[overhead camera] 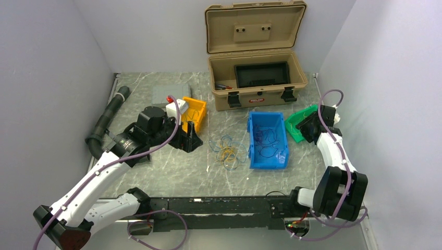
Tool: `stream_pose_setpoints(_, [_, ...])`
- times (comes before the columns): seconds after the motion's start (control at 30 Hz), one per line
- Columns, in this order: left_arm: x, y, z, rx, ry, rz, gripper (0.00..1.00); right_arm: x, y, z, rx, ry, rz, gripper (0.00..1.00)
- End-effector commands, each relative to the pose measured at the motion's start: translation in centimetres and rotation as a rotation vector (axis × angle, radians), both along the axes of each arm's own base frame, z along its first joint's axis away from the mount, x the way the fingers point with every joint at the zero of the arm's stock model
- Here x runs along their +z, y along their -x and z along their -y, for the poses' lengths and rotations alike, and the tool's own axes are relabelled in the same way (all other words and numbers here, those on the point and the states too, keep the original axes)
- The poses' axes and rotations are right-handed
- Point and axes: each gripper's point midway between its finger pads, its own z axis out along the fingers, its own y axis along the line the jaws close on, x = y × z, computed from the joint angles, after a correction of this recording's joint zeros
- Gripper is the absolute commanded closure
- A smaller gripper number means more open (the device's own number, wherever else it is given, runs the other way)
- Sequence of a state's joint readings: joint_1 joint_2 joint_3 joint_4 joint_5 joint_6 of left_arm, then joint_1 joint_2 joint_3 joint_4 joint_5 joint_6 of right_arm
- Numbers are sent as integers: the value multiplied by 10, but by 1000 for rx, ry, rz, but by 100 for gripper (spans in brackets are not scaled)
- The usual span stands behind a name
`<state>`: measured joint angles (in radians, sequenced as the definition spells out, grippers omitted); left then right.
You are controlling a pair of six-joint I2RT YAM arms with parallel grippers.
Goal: Untangle the cables
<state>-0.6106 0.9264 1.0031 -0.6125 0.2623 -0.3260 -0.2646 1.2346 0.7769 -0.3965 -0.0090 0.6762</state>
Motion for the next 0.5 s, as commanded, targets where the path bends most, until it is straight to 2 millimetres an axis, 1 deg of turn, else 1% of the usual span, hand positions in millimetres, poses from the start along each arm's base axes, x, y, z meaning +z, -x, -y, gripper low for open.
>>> stream_pose_setpoints(0.0, [7, -1, -3, 1, -11, 36, 8, 5, -20, 5, -28, -1, 55, 51])
stream_pose_setpoints(0.1, [7, -2, -4, 4, -20, 38, 8, 2, -24, 6, -30, -4, 54, 63])
stream_pose_setpoints(0.23, [7, -3, -5, 6, -26, 42, 8, 0, -27, 15, -63, 26, 45, 86])
stream_pose_setpoints(0.3, [7, -3, -4, 5, -25, 39, 8, 1, -30, 20, -68, 35, 45, 100])
stream_pose_setpoints(0.47, [4, -4, -2, 2, -26, 28, 8, 1, -42, 38, -81, 42, 51, 100])
